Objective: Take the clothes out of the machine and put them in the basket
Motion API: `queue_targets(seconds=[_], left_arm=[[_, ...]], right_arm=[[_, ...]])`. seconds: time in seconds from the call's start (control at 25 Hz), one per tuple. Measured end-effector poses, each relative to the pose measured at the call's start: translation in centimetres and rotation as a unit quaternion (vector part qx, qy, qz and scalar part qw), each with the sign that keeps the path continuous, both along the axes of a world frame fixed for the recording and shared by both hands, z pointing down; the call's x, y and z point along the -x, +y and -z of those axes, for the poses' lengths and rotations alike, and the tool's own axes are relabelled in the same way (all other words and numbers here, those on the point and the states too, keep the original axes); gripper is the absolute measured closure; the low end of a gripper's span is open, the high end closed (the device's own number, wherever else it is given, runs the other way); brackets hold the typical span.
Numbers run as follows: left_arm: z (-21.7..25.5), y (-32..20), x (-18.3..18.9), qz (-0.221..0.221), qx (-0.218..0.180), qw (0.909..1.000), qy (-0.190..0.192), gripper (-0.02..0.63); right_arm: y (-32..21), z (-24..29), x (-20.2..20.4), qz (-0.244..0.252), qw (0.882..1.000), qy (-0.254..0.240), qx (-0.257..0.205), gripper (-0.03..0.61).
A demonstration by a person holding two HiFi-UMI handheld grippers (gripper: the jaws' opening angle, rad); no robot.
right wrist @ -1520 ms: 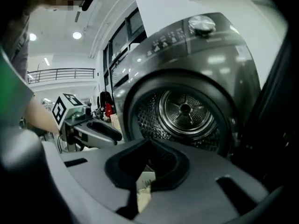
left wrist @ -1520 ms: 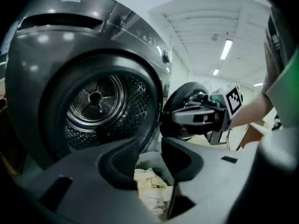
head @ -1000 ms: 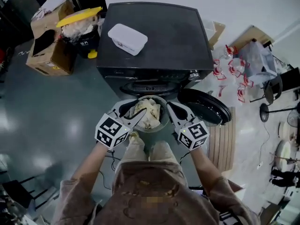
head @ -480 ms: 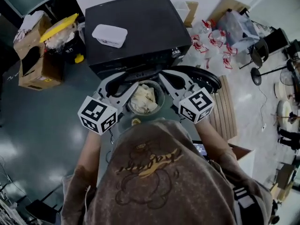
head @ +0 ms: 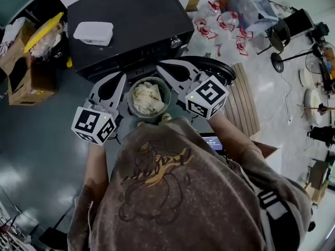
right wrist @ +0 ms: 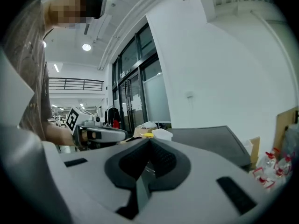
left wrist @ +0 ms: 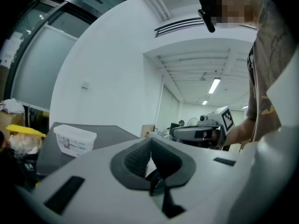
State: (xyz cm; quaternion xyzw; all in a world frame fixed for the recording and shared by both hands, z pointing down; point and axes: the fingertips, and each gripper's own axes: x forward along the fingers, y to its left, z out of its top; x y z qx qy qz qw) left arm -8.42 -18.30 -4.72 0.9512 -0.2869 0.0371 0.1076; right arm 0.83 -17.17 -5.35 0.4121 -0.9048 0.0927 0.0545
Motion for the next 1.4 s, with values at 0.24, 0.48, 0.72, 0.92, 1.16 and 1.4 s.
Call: queue_targets(seconds=[0.24, 0.48, 0.72, 0.92, 1.16, 1.4], left_arm=[[-1.4, -1.6, -2.1, 0.008, -0.002, 0.9999, -0.014, 0.606], [-2.7, -2.0, -4.4, -0.001, 0.003, 0.9999, -0.017, 0.606], [-2.9, -2.2, -5.0, 0.017, 0.012, 0.9998, 0.004, 0.606], [-2.4, -3.3, -4.2, 0.048, 0.016, 0.9985, 0.018, 0.606], [-2.2, -4.4, -3.0, 0.078, 0.016, 0.9964, 0.026, 0.606], [-2.1, -4.6, -2.3, 0.098, 0.013, 0.9948, 0.023, 0.606]], right_arm=[[-1.6, -1.8, -2.6, -0.011, 1.0, -0.002, 0.01, 0.581], [-2.6, -3.3, -4.1, -0.007, 1.0, -0.002, 0.027, 0.581], [-2.8, -3.6, -4.6, -0.016, 1.0, -0.003, 0.022, 0.582], [-3.5, -3.5, -5.1, -0.029, 0.999, -0.014, 0.02, 0.583], [-4.3, -3.7, -5.7, -0.035, 0.999, -0.014, 0.017, 0.581], [-4.4, -3.7, -6.1, -0.037, 0.999, -0.009, 0.014, 0.581]])
